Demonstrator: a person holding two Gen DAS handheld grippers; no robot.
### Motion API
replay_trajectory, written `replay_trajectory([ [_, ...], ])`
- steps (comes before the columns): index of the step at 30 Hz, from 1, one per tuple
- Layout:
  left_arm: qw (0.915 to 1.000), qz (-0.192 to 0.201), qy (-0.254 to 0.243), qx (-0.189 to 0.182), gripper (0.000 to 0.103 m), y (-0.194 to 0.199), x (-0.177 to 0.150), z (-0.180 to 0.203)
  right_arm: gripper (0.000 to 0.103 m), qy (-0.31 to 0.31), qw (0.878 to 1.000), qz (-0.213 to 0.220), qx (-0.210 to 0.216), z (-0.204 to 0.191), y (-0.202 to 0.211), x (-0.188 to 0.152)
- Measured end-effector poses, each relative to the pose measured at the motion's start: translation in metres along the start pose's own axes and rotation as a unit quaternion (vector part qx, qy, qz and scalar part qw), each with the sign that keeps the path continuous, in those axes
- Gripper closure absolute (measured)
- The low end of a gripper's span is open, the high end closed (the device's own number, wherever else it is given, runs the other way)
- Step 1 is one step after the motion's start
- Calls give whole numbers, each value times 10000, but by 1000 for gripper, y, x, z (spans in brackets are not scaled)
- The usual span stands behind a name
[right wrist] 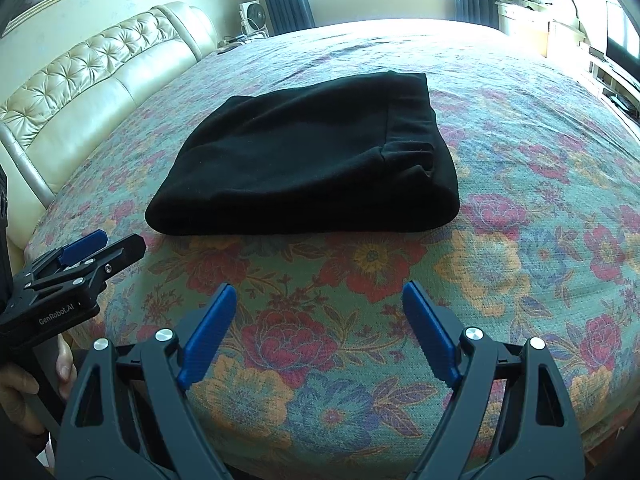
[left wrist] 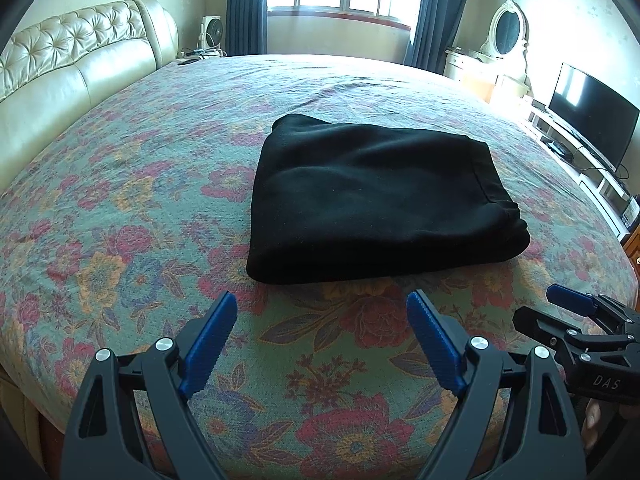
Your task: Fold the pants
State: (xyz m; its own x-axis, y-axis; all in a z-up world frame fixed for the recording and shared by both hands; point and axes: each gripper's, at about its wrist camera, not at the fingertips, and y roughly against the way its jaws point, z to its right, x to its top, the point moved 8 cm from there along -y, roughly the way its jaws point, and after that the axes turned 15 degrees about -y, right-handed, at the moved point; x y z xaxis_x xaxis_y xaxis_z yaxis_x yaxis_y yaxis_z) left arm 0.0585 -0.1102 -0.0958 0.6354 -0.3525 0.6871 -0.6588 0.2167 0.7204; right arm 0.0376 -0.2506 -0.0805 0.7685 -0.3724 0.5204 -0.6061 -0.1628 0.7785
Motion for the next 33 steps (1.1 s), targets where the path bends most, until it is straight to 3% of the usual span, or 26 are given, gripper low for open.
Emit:
replay_trajectory([
  [13,9999,23,-65,134,17,3,5,2,18,7,10000,-16,-1,1,1,2],
  [25,9986,291,-292,326,17,15,16,5,18,-17,10000,9,8,4,3,4],
  [30,9970,139,-389,661,17,12,14,4,18,6,10000,-7,8,4,1,2],
  [33,9976,71,-330,605,17,7,11,2,18,15,10000,-27,9,4,0,1],
])
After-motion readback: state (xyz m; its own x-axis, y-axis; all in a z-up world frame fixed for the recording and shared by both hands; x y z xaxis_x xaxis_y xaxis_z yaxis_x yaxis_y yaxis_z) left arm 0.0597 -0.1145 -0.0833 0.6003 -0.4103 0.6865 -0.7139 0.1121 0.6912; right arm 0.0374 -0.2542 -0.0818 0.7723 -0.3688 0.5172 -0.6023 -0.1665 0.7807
